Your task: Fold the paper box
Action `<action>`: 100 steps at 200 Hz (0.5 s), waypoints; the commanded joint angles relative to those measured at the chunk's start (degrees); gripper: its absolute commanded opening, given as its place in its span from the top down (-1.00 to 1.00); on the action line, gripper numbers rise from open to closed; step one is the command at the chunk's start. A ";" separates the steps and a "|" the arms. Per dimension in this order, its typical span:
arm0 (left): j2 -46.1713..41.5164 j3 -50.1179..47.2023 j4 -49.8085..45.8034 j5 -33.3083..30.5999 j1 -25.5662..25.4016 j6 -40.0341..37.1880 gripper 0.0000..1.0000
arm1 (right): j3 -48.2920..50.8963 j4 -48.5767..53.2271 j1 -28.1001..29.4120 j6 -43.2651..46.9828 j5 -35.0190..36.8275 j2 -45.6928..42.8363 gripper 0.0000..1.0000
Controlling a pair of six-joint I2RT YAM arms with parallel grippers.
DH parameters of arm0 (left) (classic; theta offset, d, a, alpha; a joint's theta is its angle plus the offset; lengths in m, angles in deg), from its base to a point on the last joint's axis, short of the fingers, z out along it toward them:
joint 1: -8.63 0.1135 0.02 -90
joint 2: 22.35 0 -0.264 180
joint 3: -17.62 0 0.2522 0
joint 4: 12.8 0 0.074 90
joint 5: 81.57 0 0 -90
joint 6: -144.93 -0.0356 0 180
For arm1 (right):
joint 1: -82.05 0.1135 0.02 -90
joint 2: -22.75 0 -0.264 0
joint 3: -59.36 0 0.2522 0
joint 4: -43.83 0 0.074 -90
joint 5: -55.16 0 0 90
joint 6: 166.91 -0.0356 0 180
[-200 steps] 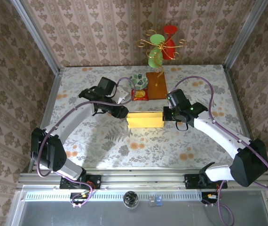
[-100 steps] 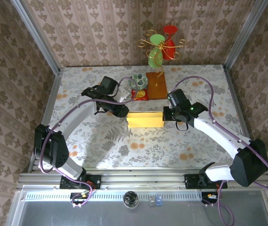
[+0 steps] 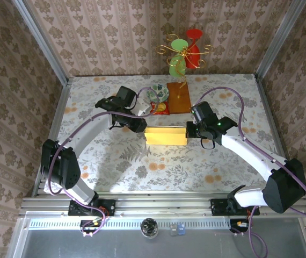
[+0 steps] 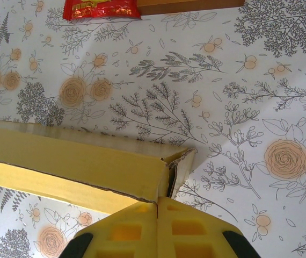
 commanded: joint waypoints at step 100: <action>0.77 1.72 -2.98 1.22 -2.82 16.32 1.00 | -0.92 1.03 0.03 -2.16 -0.92 1.59 1.00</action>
